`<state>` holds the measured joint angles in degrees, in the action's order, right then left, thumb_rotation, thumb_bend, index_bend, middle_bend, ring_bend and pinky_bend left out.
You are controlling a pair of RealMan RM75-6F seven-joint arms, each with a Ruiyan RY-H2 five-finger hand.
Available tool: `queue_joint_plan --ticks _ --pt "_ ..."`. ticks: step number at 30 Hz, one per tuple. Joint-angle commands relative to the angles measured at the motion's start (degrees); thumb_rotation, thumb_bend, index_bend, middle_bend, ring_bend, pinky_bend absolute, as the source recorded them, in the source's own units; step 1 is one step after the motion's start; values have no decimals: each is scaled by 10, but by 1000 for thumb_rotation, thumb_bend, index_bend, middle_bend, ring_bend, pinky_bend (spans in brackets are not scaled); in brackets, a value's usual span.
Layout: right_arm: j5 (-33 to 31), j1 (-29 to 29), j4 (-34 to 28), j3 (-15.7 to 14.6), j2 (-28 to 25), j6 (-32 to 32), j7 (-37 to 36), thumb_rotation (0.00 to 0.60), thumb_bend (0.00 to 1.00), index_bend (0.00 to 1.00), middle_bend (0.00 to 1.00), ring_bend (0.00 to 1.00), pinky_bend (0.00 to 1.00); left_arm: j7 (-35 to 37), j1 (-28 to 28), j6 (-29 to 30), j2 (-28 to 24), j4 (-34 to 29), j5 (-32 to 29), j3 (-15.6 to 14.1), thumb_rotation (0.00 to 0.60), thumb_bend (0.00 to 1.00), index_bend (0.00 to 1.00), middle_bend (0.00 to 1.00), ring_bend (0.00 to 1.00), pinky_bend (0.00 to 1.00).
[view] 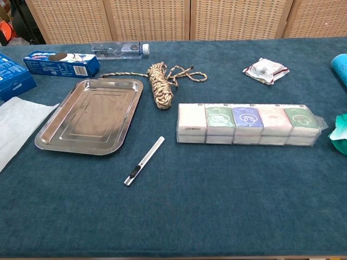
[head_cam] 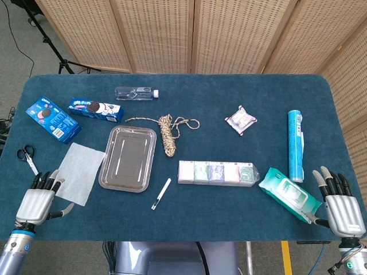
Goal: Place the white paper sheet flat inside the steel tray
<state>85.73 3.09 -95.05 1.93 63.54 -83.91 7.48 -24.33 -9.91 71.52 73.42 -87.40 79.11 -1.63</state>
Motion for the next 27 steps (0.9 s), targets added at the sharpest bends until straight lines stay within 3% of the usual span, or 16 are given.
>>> queue_joint_plan --ticks 1,9,14,16,27 --pt "0 0 1 0 0 -1 -1 600 0 0 0 0 0 0 -2 -3 1 1 1 -2 140 265 233 0 0 0" --pt "1 -1 1 1 -1 -3 -4 600 0 0 0 0 0 3 -9 -7 3 10 12 -5 240 286 284 0 0 0" --pt "2 -1 1 1 -1 -4 -5 600 0 0 0 0 0 1 -11 -2 4 14 24 -6 357 333 285 0 0 0" --pt "3 -2 1 1 -1 -5 -6 600 0 0 0 0 0 0 -12 -1 6 16 27 -7 378 339 285 0 0 0" --pt "2 -2 1 2 0 -5 -8 600 0 0 0 0 0 3 -21 -17 15 37 36 -16 392 350 285 0 0 0"
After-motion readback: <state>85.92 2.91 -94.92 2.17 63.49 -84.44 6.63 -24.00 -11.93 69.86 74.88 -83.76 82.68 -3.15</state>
